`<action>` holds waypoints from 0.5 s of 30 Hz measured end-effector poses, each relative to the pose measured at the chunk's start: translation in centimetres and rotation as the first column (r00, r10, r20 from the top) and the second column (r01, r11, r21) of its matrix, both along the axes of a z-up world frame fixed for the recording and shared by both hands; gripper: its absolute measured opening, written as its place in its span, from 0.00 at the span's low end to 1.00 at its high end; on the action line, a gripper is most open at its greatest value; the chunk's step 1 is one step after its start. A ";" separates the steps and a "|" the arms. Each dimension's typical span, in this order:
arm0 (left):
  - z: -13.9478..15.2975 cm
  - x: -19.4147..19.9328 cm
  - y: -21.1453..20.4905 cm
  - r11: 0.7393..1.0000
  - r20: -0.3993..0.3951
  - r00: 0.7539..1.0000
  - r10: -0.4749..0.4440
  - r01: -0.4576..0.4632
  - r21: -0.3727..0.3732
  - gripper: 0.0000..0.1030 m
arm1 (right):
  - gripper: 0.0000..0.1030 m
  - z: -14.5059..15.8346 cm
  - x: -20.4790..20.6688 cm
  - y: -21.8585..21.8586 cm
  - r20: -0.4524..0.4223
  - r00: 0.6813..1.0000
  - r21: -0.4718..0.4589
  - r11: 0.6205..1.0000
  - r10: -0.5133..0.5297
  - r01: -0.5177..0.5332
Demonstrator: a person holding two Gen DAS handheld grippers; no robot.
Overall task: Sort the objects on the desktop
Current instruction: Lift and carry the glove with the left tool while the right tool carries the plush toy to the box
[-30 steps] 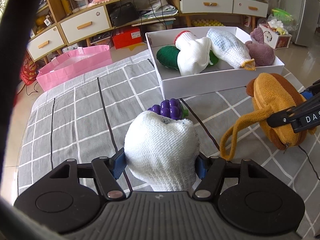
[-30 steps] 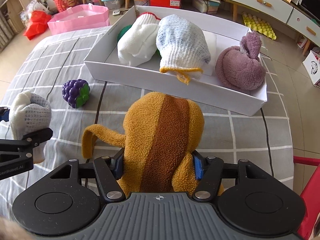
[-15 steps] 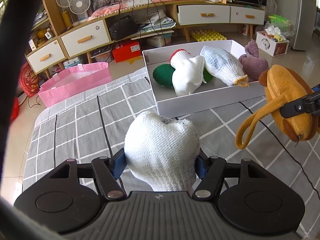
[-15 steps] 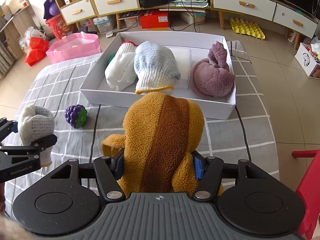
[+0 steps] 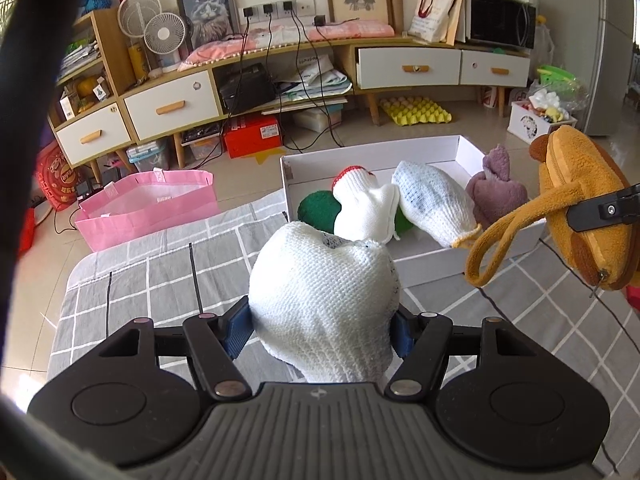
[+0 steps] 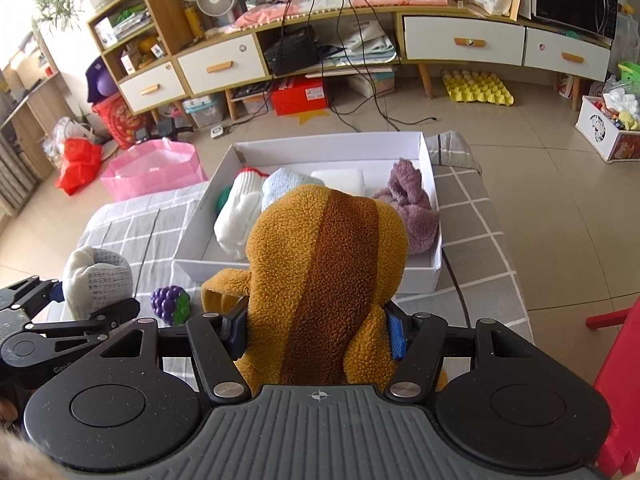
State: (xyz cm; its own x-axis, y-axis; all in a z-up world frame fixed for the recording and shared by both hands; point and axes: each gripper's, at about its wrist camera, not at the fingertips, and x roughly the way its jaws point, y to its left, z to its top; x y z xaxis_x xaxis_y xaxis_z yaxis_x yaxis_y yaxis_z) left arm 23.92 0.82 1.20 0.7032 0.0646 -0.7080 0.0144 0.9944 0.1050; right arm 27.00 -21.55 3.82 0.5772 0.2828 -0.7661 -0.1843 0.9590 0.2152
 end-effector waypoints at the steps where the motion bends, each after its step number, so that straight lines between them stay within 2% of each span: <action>1: 0.2 0.3 -0.1 1.000 0.004 1.000 -0.001 0.001 -0.001 0.61 | 0.65 0.3 0.1 -0.2 0.007 1.000 0.008 1.000 -0.009 0.009; 8: 1.3 3.2 -0.3 1.000 0.013 1.000 -0.005 0.005 -0.020 0.61 | 0.65 1.8 1.9 -0.6 0.056 0.997 0.031 0.998 -0.055 0.053; 11: 1.6 5.2 0.0 0.999 -0.003 1.000 0.008 -0.008 -0.039 0.61 | 0.65 2.6 2.9 -0.4 0.092 0.993 0.000 0.998 -0.067 0.067; 15: 1.8 7.3 -0.2 1.000 -0.007 1.000 0.012 -0.012 -0.026 0.61 | 0.66 2.9 4.7 -0.6 0.114 0.990 -0.017 0.997 -0.079 0.081</action>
State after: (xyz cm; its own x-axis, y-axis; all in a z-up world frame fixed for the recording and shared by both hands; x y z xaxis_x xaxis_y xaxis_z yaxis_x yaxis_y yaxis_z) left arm 31.20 0.61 3.00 0.6973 0.0542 -0.7147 0.0035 0.9969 0.0790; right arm 31.71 -22.19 6.73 0.6804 0.2160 -0.7003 -0.1287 0.9759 0.1760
